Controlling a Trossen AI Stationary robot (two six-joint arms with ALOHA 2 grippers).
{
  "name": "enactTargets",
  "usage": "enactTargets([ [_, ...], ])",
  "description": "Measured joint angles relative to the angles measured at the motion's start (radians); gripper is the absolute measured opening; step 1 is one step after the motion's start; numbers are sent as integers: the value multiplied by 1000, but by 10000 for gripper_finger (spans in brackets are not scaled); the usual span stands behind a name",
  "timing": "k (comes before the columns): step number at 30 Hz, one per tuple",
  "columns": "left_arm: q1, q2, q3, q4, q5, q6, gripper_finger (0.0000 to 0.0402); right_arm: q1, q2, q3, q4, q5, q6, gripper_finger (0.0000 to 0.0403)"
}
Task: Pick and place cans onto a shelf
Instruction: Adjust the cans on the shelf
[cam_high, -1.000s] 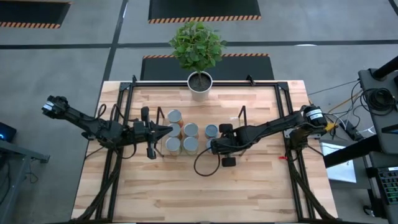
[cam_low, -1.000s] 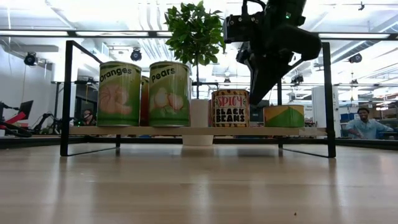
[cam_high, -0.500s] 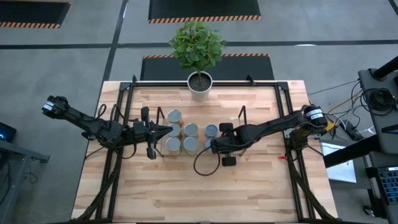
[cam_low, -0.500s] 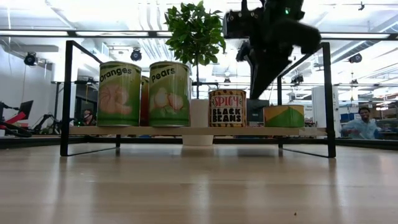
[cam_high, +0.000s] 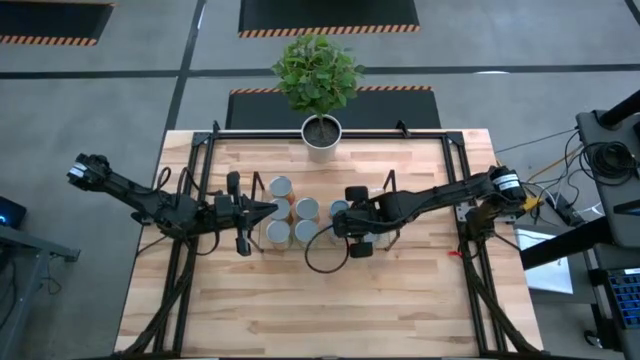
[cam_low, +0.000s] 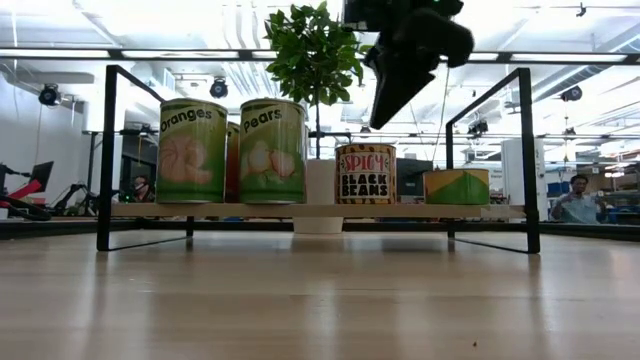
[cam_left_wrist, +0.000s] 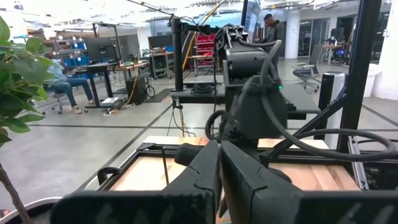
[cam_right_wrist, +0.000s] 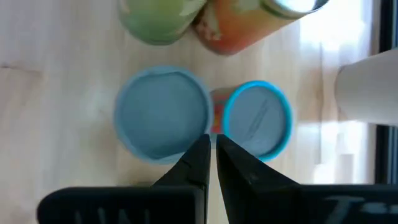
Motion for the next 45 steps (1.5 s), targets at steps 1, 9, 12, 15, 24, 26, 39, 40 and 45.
enactTargets([
  [1, 0, 0, 0, 0, 0, 0, 0, -7, 0, 0, 7, 0, -10, 17],
  [9, 0, 0, 0, 0, 0, 0, 0, -81, 1, -1, 125, 0, -97, 17],
  [12, 0, 0, 0, 0, 0, 0, 0, -106, 8, -1, 156, -3, -123, 17],
  [15, 0, 0, 0, 0, 0, 0, 0, -124, 18, -1, 160, -15, -130, 17],
  [24, 0, 0, 0, 0, 0, 0, 0, -137, 59, -2, 160, -54, -131, 17],
  [26, 0, 0, 0, 0, 0, 0, 0, -137, 65, -2, 160, -54, -131, 17],
  [39, 0, 0, 0, 0, 0, 0, 0, -146, 81, -3, 156, -54, -131, 17],
  [40, 0, 0, 0, 0, 0, 0, 0, -148, 81, -3, 156, -54, -131, 17],
  [45, 0, 0, 0, 0, 0, 0, 0, -152, 81, -11, 156, -53, -125, 17],
])
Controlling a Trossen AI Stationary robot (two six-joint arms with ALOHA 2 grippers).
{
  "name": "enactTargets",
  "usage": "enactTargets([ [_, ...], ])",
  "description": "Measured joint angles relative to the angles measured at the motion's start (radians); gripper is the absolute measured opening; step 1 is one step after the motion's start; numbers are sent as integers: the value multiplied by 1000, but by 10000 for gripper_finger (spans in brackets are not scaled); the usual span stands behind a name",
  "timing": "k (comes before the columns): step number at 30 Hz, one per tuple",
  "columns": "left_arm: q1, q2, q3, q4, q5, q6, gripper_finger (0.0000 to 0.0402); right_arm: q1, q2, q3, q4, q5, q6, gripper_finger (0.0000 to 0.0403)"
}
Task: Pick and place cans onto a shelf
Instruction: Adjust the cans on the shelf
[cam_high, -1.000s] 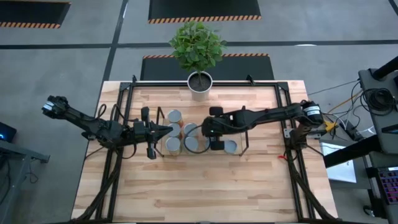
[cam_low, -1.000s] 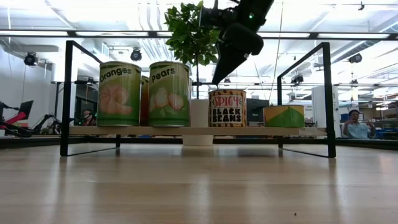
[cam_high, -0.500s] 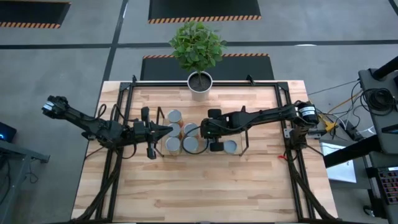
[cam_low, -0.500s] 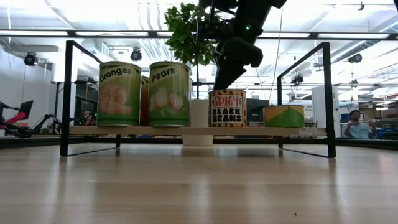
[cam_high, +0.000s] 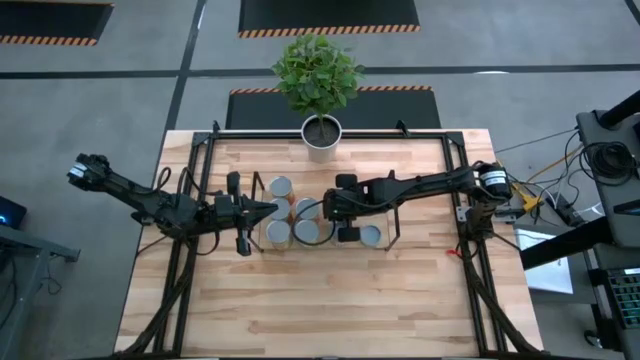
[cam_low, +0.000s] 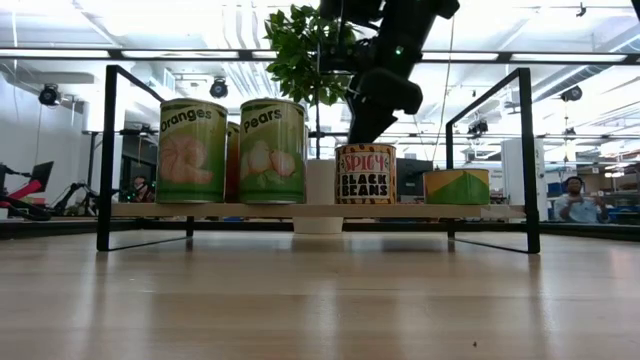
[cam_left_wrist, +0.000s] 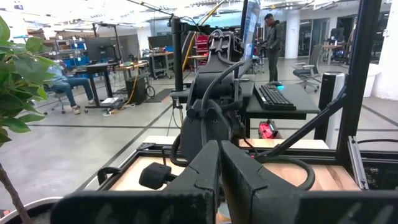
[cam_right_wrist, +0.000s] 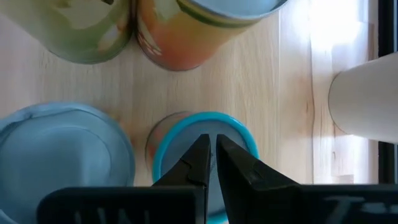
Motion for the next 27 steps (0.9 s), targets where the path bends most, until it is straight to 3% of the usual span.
enactTargets([
  [27, 0, 0, 0, 0, 0, 0, 0, -9, -2, -19, 17, 0, -8, 17],
])
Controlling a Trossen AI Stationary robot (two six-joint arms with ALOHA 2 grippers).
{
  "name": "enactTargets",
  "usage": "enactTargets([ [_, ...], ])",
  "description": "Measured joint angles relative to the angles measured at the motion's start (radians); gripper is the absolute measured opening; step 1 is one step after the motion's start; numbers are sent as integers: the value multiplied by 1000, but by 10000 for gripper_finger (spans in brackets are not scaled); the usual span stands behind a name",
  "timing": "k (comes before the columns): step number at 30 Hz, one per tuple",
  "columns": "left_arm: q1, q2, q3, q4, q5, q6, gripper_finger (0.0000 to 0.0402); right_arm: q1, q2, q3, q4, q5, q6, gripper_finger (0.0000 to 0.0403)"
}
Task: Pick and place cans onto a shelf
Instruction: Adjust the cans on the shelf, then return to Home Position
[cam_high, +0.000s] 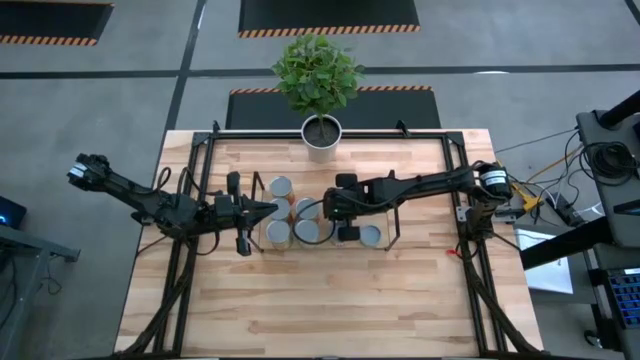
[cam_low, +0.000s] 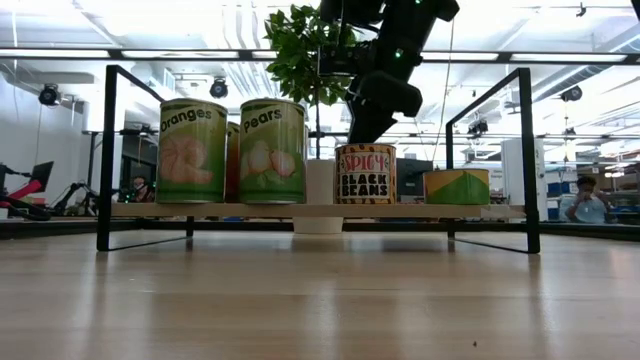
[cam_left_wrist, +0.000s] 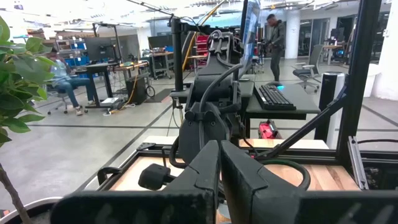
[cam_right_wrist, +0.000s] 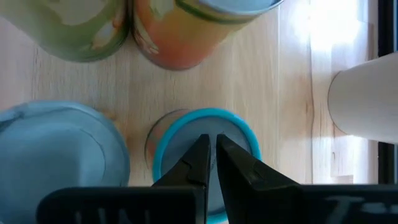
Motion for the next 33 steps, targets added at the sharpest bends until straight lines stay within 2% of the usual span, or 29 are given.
enactTargets([
  [10, 0, 0, 0, 0, 0, 0, 0, 20, -39, 25, -12, 0, 26, 17],
  [19, 0, 0, 0, 0, 0, 0, 0, 134, -76, 21, 23, 0, 91, 17],
  [26, 0, 0, 0, 0, 0, -4, 0, 223, -77, -23, 116, 33, 99, 17],
  [33, 0, 0, 0, 0, 0, -4, 0, 232, -77, -74, 122, 55, 126, 17],
])
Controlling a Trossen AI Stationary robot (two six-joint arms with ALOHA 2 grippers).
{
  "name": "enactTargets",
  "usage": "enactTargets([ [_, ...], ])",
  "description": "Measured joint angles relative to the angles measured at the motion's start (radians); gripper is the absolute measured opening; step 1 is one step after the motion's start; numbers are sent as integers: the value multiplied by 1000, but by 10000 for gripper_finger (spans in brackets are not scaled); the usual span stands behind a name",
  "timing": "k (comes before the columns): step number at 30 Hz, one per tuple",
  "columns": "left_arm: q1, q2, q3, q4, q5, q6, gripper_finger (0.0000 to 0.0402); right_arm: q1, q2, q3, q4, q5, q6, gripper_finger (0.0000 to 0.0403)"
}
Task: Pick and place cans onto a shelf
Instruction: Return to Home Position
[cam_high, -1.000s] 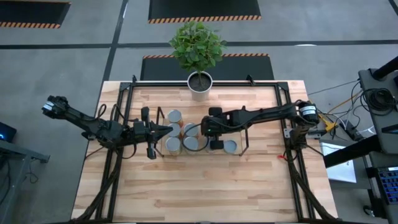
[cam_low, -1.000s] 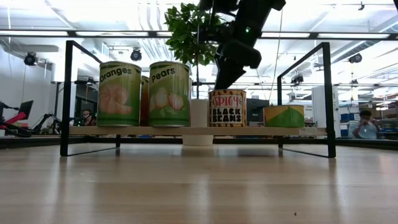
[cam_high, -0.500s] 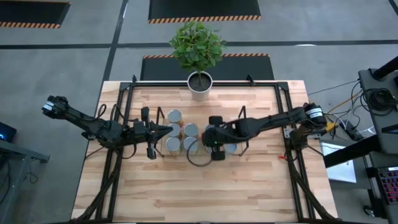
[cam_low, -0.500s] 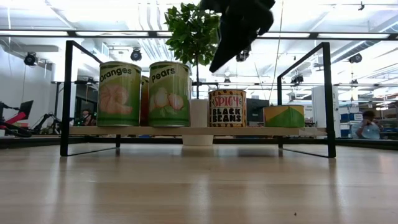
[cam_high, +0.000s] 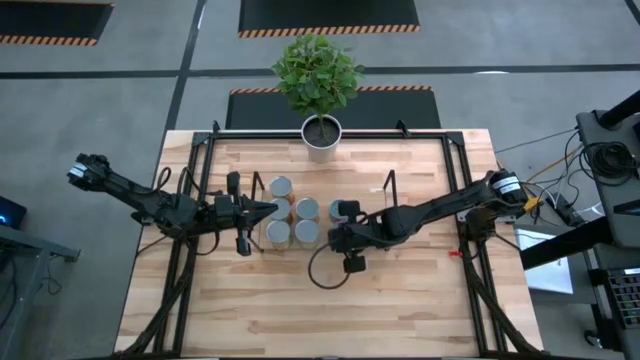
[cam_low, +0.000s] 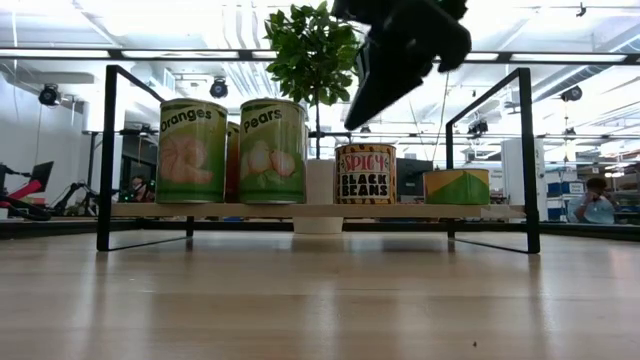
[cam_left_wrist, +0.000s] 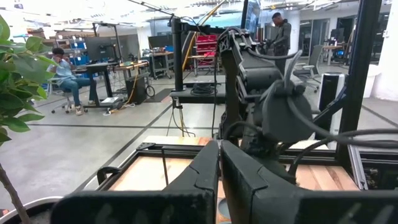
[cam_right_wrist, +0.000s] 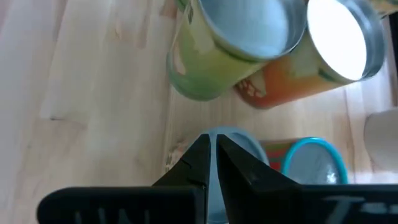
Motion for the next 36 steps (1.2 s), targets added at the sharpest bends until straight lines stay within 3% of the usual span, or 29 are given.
enactTargets([
  [19, 0, 0, 0, 0, 0, 0, 0, -23, -4, -62, 39, 0, 9, 17],
  [28, 0, 0, 0, -1, 0, 0, 0, 17, -106, -64, 44, 57, 9, 17],
  [36, 0, 8, 0, -3, 0, 10, 0, 72, -283, -227, 319, 57, -70, 17],
])
